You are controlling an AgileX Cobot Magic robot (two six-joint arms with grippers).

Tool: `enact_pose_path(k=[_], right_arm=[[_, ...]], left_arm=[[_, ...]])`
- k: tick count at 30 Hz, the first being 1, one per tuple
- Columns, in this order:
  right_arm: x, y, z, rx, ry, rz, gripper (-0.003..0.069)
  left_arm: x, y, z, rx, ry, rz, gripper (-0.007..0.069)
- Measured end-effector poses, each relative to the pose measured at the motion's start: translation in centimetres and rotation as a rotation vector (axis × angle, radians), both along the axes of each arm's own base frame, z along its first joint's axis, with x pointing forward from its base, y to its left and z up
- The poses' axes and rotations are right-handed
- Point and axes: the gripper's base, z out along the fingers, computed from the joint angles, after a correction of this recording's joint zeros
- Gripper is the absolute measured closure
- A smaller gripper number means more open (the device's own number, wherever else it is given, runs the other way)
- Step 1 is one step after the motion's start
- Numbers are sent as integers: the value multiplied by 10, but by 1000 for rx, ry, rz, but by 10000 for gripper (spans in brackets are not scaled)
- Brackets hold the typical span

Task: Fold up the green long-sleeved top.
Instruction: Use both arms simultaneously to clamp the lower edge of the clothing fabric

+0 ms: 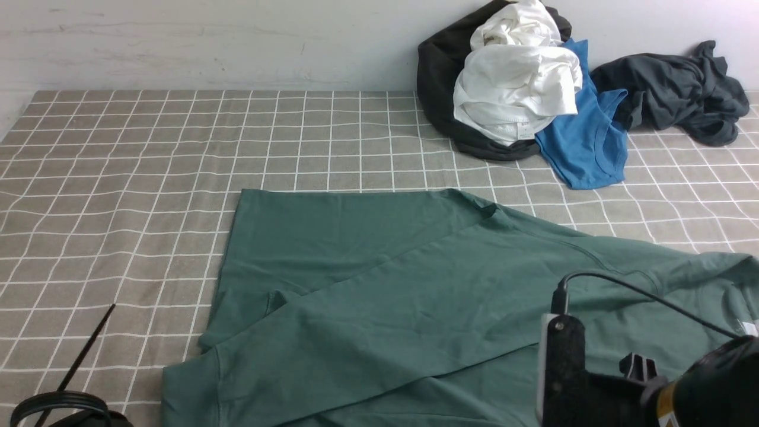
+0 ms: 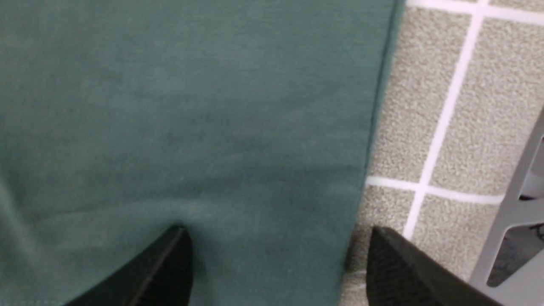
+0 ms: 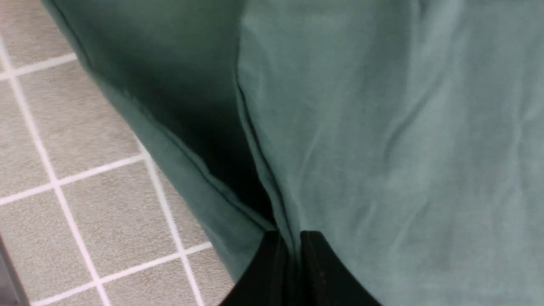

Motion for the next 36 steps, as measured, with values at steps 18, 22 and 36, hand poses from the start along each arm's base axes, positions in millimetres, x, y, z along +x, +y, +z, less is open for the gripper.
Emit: enact_pose_path(k=[18, 22, 36], right_arm=[[7, -4, 8, 13, 16, -79, 645], [8, -4, 8, 16, 22, -101, 645], [9, -3, 9, 18, 13, -102, 643]], left_arm=[[13, -10, 7, -13, -74, 59, 274], [14, -10, 7, -10, -82, 54, 276], [15, -12, 18, 43, -31, 76, 622]])
